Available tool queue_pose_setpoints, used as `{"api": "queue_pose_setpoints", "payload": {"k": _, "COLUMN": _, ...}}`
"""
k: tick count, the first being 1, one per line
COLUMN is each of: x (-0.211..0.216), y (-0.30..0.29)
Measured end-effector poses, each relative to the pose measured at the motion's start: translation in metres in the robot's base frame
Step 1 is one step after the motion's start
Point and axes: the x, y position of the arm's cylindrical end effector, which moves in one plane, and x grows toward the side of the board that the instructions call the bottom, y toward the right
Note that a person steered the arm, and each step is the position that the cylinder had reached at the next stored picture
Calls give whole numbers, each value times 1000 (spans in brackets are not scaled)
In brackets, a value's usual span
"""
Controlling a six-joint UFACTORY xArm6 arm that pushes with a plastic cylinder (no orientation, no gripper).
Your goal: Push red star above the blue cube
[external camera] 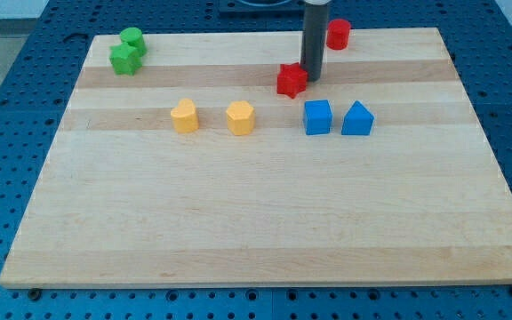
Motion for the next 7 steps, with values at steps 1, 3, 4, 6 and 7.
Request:
{"api": "queue_pose_setpoints", "payload": {"k": 1, "x": 3, "y": 18}}
{"api": "queue_pose_setpoints", "payload": {"k": 3, "x": 3, "y": 71}}
{"api": "queue_pose_setpoints", "payload": {"k": 4, "x": 3, "y": 63}}
{"api": "queue_pose_setpoints", "payload": {"k": 6, "x": -6, "y": 51}}
{"api": "queue_pose_setpoints", "payload": {"k": 7, "x": -46, "y": 14}}
